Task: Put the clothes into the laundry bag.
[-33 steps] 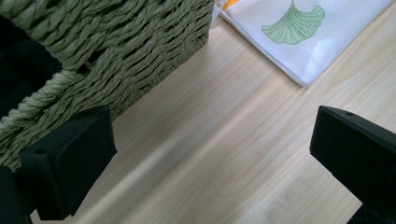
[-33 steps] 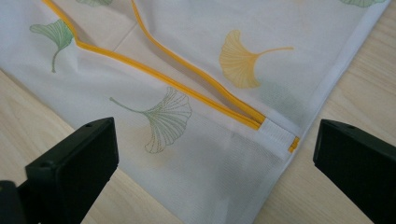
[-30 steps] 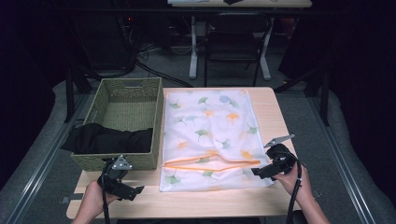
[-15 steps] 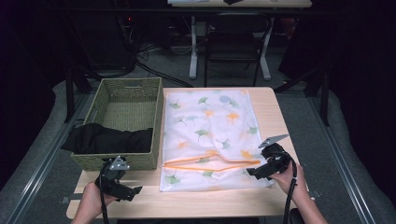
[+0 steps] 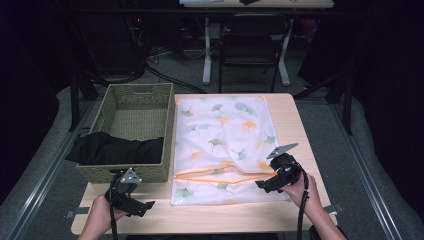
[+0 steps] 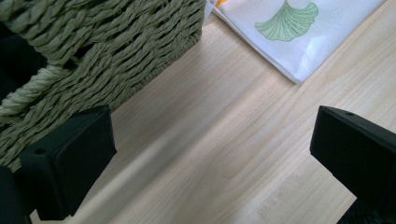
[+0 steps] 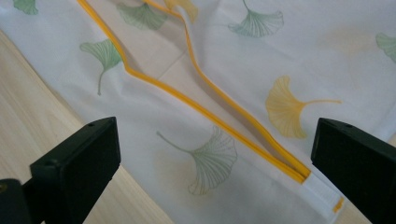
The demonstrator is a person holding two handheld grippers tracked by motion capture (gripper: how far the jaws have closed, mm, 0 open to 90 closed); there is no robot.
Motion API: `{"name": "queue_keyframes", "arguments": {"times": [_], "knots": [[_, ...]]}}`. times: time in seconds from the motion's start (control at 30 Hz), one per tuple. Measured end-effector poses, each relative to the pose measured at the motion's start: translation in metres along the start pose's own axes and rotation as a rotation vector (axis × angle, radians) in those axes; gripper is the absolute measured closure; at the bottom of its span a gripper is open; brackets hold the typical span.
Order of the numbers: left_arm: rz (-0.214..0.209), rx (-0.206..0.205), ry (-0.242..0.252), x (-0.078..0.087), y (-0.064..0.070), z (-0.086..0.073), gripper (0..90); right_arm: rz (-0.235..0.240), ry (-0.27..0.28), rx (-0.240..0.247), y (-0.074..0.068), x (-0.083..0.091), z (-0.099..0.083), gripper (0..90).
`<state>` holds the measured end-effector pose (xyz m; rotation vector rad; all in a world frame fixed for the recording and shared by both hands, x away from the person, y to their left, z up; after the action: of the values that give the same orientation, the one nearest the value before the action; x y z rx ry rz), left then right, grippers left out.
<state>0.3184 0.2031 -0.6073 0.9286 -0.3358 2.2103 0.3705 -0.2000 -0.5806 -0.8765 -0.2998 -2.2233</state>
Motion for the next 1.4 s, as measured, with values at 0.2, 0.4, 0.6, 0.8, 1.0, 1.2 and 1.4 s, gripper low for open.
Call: {"name": "queue_keyframes", "arguments": {"times": [0.2,0.4,0.6,0.8,1.0,1.2,1.4], "knots": [[0.001,0.005,-0.003,0.000,-0.001,0.000,0.2,0.029,-0.003,0.014,-0.004,-0.015,0.015,0.2],[-0.003,0.003,-0.005,-0.001,0.000,-0.001,0.2,0.043,-0.022,0.034,-0.005,-0.030,0.024,0.1],[-0.008,0.009,-0.005,-0.001,-0.001,-0.001,0.2,0.057,-0.041,0.058,-0.008,-0.051,0.038,0.0],[-0.007,0.007,-0.007,-0.001,-0.001,-0.001,0.1,0.056,-0.013,0.077,-0.009,-0.067,0.053,0.6],[-0.009,0.009,-0.005,-0.001,-0.001,-0.001,0.2,0.063,-0.009,0.080,-0.014,-0.083,0.063,5.1],[-0.006,0.000,-0.002,0.001,-0.001,-0.001,0.2,0.071,-0.028,0.065,-0.015,-0.095,0.052,25.8],[-0.010,-0.007,-0.007,0.000,0.000,-0.001,0.2,0.052,-0.060,0.065,-0.014,-0.096,0.042,38.2]]}}
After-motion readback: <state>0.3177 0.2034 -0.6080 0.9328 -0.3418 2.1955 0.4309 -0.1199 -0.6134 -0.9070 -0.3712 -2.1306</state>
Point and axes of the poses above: each handheld gripper's, and its own axes: x roughly backward along the jaws, z roughly out of its top, y roughly to its right, the point moved 9 cm from there along -x, roughly forward along the jaws, and after that the axes turned 13 degrees about y, right-handed, at the moved point
